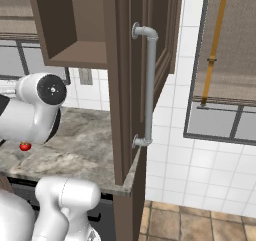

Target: Open the cabinet. Pick the soap dispenser and place it next to the sink. Then close the cabinet.

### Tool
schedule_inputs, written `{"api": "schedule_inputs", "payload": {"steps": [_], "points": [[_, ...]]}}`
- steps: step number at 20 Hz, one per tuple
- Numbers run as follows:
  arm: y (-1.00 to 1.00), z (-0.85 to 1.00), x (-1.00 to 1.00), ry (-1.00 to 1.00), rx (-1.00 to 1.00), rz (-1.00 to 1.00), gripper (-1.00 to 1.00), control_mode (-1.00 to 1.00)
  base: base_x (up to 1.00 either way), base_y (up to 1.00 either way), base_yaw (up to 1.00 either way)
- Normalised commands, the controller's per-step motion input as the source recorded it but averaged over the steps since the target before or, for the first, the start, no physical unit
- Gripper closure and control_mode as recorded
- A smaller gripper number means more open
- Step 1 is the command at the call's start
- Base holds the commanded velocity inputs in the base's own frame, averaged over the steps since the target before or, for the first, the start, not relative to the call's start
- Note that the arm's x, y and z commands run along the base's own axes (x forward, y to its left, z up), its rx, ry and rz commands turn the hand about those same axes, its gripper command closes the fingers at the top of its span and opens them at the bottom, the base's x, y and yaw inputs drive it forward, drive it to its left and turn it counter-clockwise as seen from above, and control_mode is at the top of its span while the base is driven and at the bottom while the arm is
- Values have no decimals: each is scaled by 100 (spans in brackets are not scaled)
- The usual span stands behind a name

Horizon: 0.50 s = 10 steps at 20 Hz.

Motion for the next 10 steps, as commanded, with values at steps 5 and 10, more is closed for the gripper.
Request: {"api": "schedule_inputs", "payload": {"steps": [5,10], "points": [[57,-47,3,-1,0,6,100,-100,0,0,0],[61,-43,21,0,-2,2,100,-100,0,0,0]]}}
